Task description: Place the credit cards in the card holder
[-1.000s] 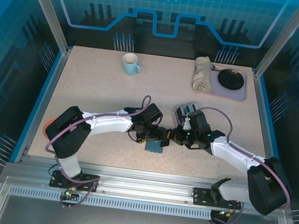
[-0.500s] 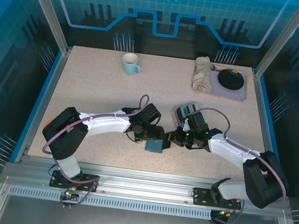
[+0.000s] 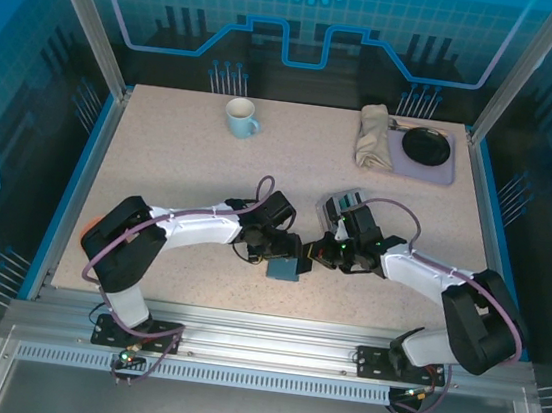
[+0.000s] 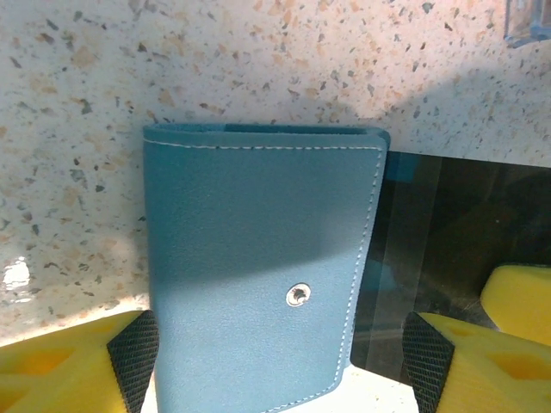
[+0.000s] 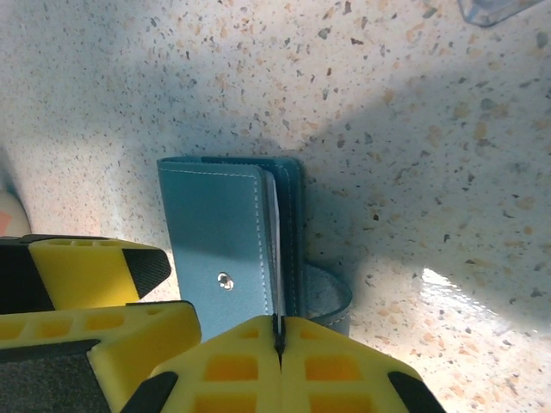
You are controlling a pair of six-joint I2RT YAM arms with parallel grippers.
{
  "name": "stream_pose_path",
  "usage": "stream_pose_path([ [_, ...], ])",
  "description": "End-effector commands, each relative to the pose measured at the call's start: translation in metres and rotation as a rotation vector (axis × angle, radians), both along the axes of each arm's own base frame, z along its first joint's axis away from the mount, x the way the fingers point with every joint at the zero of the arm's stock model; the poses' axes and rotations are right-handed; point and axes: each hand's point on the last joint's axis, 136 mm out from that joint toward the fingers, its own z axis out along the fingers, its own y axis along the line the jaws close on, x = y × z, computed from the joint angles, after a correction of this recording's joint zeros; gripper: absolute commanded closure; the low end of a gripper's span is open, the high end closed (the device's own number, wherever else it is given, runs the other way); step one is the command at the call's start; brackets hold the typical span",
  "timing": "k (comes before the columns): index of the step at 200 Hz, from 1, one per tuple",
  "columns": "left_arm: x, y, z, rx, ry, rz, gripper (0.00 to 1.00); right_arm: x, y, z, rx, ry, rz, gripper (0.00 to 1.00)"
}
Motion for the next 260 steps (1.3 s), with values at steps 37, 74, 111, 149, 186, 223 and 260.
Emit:
stream_pose_path([
  [37,-0.006,-0.002,-0.009,-0.012,0.031,-0.015,0.22,0.006,0.011,0.018,0.088,-0.031,0.01,0.96],
  [74,-0.005,0.008,-0.008,0.016,0.009,0.017,0.22,0.005,-0.001,0.007,-0.029,-0.036,0.028,0.96],
  [111,-0.005,0.013,-0.013,0.039,0.018,0.031,0.21,0.005,-0.004,-0.003,-0.064,-0.029,0.04,0.97],
  [149,-0.007,0.008,-0.019,0.026,0.038,0.019,0.21,0.006,0.009,-0.004,0.01,-0.023,0.052,0.97],
  [186,-0.007,0.007,-0.022,0.022,0.043,0.017,0.2,0.008,0.015,0.001,0.04,-0.029,0.053,0.97],
  [223,-0.009,0.002,-0.026,0.005,0.057,0.004,0.18,0.008,0.017,0.012,0.055,-0.049,0.057,0.96],
  [260,-0.009,-0.001,-0.027,-0.015,0.065,-0.002,0.15,0.008,0.024,0.021,0.106,-0.05,0.074,0.96],
])
